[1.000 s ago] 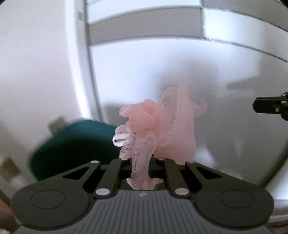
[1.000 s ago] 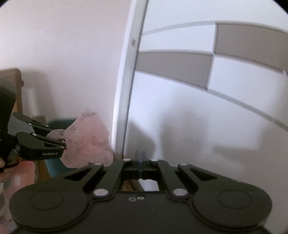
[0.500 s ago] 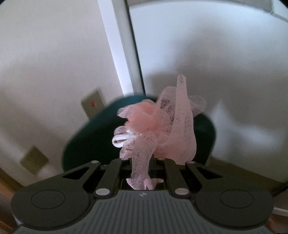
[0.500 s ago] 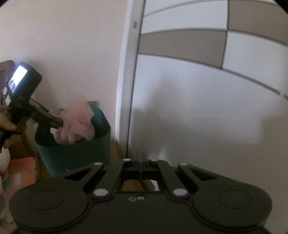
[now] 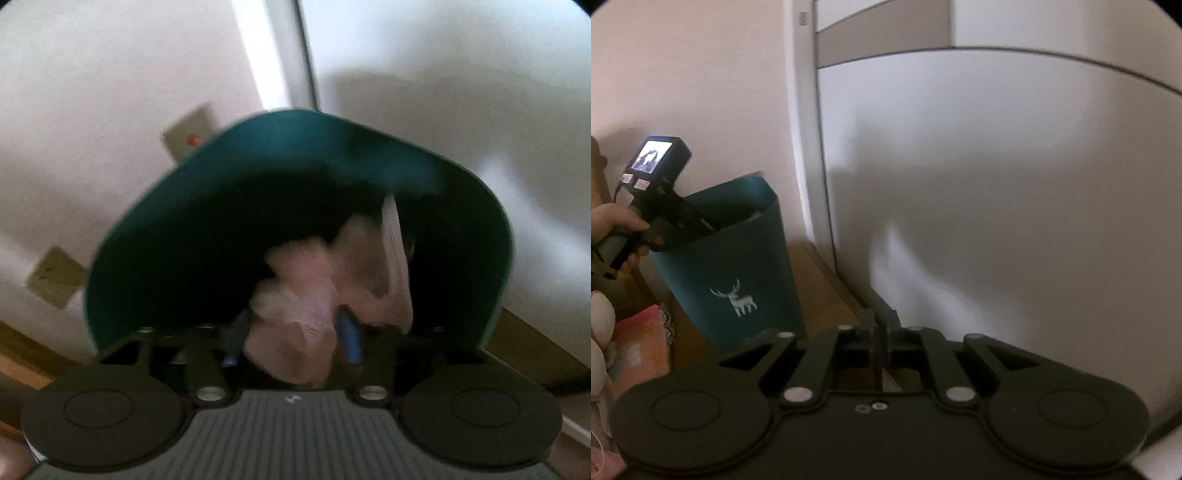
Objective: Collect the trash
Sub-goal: 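Open the left gripper to drop the pink puff into the wastebasket, then lower the left gripper onto a white tissue while the right grips the clear tray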
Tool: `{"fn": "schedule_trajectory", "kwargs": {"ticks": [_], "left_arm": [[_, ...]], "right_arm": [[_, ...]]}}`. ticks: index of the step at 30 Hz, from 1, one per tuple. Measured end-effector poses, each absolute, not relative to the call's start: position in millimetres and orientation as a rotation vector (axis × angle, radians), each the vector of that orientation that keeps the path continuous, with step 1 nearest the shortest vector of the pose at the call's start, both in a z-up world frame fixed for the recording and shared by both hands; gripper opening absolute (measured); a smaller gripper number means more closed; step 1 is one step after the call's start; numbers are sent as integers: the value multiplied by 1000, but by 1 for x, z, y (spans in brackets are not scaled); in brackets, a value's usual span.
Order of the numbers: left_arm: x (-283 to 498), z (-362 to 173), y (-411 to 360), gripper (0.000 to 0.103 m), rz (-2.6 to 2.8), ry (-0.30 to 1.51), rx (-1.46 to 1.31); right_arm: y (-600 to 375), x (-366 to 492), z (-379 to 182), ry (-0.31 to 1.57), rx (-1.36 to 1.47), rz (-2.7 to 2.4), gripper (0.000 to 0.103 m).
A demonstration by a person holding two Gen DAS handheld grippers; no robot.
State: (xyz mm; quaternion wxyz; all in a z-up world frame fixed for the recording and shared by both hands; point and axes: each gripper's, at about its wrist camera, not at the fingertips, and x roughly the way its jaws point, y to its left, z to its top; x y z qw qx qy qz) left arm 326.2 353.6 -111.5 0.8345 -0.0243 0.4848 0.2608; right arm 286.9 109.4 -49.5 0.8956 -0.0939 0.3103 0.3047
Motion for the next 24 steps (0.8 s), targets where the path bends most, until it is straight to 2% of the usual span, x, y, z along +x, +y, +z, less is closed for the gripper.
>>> {"fn": "schedule_trajectory", "kwargs": {"ticks": [1, 3, 12, 15, 20, 24], "left_arm": [[327, -112, 356, 69, 560, 1016, -55], [323, -110, 359, 71, 565, 1004, -84], [289, -74, 343, 72, 598, 853, -107], [264, -56, 325, 81, 563, 790, -112], [229, -44, 288, 81, 475, 739, -108], [222, -54, 265, 81, 403, 717, -107]], "right_arm": [[102, 285, -51, 651, -187, 621, 9], [87, 280, -56, 664, -172, 600, 13], [31, 255, -80, 715, -110, 556, 27], [20, 247, -87, 723, -95, 562, 32], [5, 238, -99, 740, -61, 573, 35], [-4, 233, -112, 750, -50, 575, 44]]}}
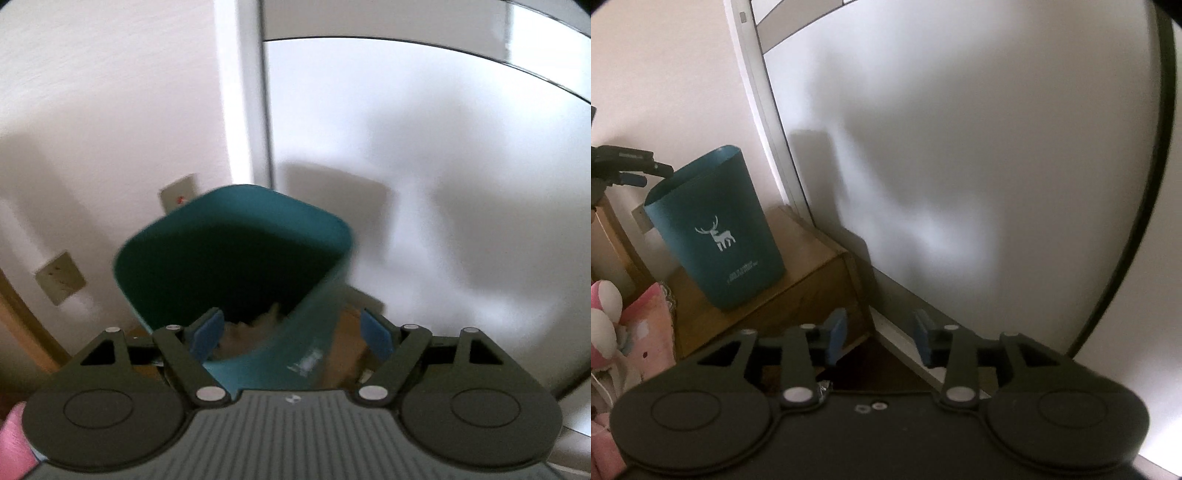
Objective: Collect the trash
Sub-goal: 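Lower the left gripper onto a white tissue while the right grips the clear tray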
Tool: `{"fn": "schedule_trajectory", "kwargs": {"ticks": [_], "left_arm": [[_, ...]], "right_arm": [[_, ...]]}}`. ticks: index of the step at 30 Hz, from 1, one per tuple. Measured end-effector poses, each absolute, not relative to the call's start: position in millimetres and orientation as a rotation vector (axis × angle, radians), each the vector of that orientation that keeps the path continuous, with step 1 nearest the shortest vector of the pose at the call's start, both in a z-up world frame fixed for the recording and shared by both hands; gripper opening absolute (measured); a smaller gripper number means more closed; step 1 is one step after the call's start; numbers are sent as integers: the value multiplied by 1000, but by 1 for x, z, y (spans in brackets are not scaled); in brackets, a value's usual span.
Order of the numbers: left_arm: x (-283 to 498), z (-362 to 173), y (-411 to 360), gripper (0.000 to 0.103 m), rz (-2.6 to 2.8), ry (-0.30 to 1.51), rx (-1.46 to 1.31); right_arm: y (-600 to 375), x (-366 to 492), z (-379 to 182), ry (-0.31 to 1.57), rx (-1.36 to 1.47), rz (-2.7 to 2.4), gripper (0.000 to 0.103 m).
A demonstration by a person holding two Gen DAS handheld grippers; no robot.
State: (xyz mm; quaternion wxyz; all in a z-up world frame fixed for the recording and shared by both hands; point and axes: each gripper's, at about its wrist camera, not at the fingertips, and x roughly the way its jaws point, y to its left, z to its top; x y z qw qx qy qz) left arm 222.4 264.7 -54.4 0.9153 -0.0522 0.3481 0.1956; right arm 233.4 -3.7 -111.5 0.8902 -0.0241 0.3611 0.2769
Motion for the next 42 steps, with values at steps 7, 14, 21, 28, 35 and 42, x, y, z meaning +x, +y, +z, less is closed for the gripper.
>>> {"fn": "schedule_trajectory", "kwargs": {"ticks": [7, 14, 21, 28, 35, 42], "left_arm": [[219, -100, 229, 81, 319, 727, -170], [239, -183, 210, 101, 229, 784, -153], [269, -301, 200, 103, 153, 911, -117], [307, -438, 194, 103, 72, 1063, -67], [331, -551, 181, 103, 40, 1196, 1], [339, -640, 175, 103, 19, 1299, 73]], "right_arm": [[-13, 237, -148, 801, -17, 567, 52], [-13, 255, -198, 885, 14, 576, 53], [-6, 287, -273, 985, 28, 539, 54], [4, 323, -355, 1110, -13, 504, 54], [29, 350, -436, 1197, -110, 515, 54], [60, 368, -512, 1273, -201, 583, 54]]}}
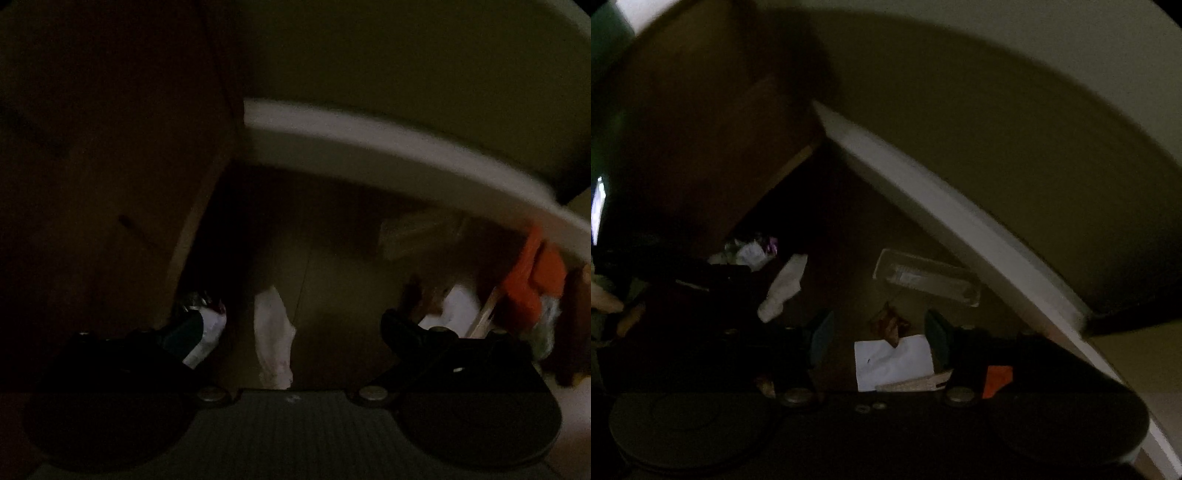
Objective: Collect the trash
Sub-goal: 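Lower the left gripper onto a white tissue while the right grips the clear tray, then lift the white tissue and clear tray toward the teal wastebasket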
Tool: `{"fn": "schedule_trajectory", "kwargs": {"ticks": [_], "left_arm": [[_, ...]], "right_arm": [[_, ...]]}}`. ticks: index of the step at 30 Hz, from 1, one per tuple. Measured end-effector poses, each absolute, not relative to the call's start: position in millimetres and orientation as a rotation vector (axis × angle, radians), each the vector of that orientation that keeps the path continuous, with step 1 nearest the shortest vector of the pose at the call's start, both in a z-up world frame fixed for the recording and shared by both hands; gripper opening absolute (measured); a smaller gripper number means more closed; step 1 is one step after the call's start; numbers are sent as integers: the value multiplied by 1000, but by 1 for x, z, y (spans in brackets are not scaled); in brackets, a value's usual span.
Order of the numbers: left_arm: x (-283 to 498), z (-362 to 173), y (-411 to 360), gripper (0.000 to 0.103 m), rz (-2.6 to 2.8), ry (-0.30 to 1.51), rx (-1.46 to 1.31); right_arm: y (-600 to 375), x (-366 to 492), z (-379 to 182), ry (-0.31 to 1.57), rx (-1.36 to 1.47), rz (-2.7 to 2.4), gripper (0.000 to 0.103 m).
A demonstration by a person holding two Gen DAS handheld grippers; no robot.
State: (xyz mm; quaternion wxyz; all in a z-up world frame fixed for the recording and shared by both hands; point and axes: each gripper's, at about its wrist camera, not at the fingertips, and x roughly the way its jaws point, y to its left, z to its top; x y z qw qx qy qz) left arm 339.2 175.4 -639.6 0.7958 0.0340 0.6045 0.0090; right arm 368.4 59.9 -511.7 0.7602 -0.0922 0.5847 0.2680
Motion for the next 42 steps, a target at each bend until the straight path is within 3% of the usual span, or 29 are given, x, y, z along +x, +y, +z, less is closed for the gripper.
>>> {"fn": "schedule_trajectory", "kwargs": {"ticks": [16, 26, 28, 32, 33, 34, 35, 36, 37, 42], "left_arm": [[343, -791, 201, 103, 162, 1505, -31], [338, -825, 210, 96, 207, 1544, -48], [337, -827, 209, 81, 207, 1545, -48], [335, -830, 211, 73, 216, 1539, -67], [335, -829, 211, 71, 216, 1534, -69], [334, -828, 210, 63, 210, 1524, -73], [333, -826, 209, 58, 200, 1516, -77], [333, -824, 208, 48, 194, 1510, -74], [333, -823, 206, 39, 189, 1508, -71], [331, -821, 201, 14, 176, 1510, -63]], "right_arm": [[131, 419, -676, 1328, -532, 655, 54], [153, 418, -730, 1285, -802, 764, 52], [156, 420, -735, 1283, -824, 771, 50], [159, 419, -739, 1268, -868, 781, 48], [160, 419, -740, 1261, -884, 786, 40], [159, 417, -739, 1252, -899, 790, 21], [158, 416, -737, 1249, -915, 793, 9], [159, 415, -738, 1249, -927, 793, 4], [159, 414, -739, 1245, -933, 795, 3], [155, 407, -732, 1193, -983, 809, 0]]}}
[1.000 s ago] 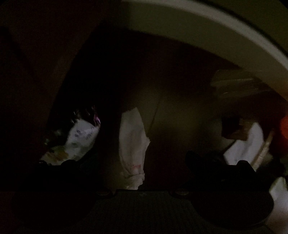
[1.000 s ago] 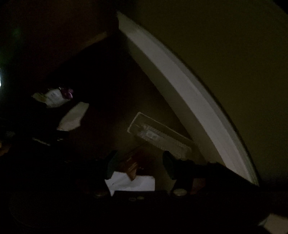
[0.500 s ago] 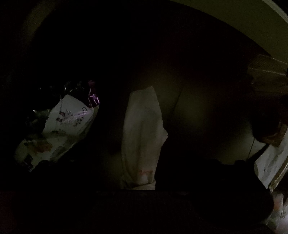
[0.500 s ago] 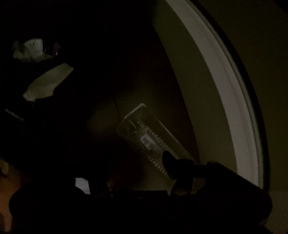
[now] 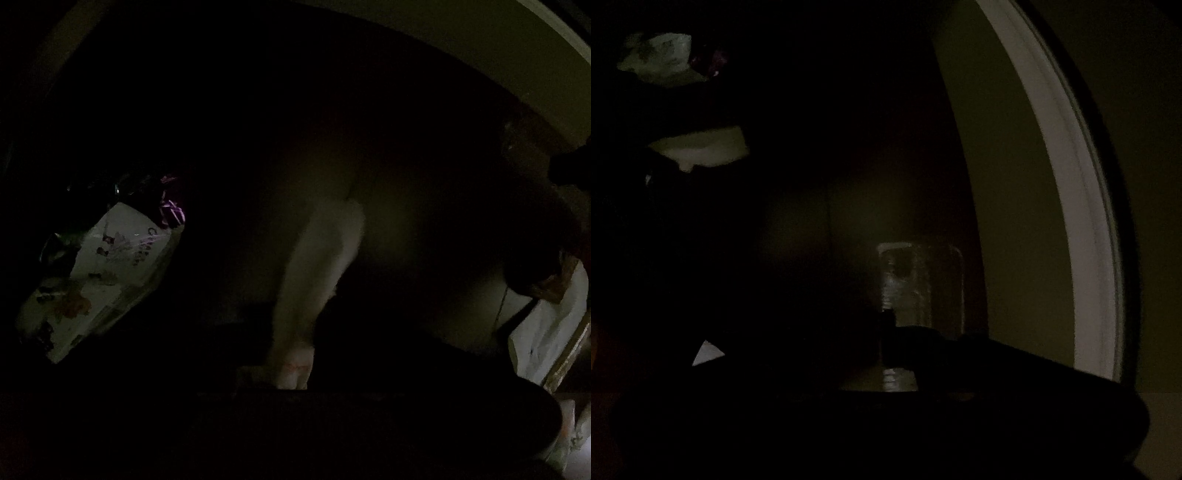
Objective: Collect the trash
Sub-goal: 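Lift the white tissue and clear tray toward the teal wastebasket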
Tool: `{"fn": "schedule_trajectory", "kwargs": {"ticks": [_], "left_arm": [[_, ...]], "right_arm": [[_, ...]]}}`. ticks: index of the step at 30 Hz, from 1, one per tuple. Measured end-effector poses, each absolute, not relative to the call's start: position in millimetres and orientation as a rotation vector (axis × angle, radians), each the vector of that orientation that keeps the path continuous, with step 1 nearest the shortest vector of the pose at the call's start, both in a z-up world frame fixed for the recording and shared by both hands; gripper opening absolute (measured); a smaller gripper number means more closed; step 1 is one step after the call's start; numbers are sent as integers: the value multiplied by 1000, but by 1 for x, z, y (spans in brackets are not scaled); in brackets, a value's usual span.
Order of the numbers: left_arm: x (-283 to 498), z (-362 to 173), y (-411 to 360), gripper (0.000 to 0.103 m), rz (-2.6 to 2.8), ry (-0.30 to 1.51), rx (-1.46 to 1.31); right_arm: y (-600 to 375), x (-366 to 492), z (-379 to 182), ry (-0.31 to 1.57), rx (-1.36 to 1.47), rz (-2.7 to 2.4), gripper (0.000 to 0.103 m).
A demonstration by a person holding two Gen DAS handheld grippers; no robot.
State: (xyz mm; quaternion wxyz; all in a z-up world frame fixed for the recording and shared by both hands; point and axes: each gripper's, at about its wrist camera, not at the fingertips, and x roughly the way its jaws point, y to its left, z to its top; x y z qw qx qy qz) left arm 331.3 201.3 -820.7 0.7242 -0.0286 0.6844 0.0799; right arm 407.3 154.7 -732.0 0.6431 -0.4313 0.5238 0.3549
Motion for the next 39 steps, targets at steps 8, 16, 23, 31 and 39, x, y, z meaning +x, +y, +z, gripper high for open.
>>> {"fn": "schedule_trajectory", "kwargs": {"ticks": [8, 16, 23, 31, 39], "left_arm": [[332, -782, 197, 10, 174, 1468, -54], [341, -666, 183, 10, 119, 1337, -60], [332, -537, 176, 10, 106, 1188, -103], [303, -392, 173, 10, 81, 1040, -163], [252, -274, 174, 11, 93, 928, -149]], "right_arm": [[138, 396, -678, 1117, -935, 830, 0], [120, 379, -571, 1039, -803, 797, 0], [101, 350, -442, 946, -664, 750, 0], [106, 322, -304, 825, -537, 737, 0], [111, 277, -196, 668, -506, 768, 0]]}}
